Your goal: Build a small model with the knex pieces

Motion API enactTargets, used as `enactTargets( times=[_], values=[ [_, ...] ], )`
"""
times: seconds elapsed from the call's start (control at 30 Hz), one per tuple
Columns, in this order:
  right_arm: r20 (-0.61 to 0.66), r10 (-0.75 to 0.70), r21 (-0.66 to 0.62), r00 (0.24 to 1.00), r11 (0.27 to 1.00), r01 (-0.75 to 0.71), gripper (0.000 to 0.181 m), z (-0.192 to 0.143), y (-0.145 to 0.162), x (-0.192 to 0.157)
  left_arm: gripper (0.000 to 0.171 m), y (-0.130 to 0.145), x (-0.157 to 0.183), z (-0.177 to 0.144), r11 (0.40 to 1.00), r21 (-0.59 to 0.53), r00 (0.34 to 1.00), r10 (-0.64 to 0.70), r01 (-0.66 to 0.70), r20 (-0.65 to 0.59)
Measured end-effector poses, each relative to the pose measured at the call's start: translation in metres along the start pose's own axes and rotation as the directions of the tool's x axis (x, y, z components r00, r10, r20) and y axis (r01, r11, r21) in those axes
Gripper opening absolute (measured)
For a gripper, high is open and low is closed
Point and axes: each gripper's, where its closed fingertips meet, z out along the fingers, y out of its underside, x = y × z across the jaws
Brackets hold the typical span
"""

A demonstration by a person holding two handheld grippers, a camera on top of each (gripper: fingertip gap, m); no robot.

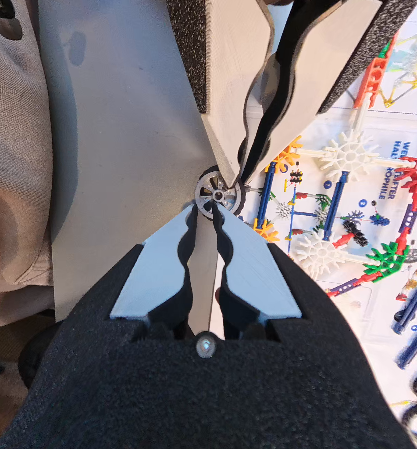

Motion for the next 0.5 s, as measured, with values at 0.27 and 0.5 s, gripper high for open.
enactTargets(
  times=[0.27,0.5],
  values=[
    [0.033,0.035,-0.014,0.999,0.999,-0.034,0.011,0.0013,-0.0008,0.0004,0.018,0.0016,0.0050,-0.0035,0.996,-0.004,0.994,-0.086,0.086,-0.063],
    [-0.014,0.194,0.168,0.981,0.967,-0.189,0.023,-0.0031,-0.0035,-0.0056,0.017,0.0025,0.0046,-0.0012,1.000,-0.019,1.000,0.016,-0.016,0.012]
  ],
)
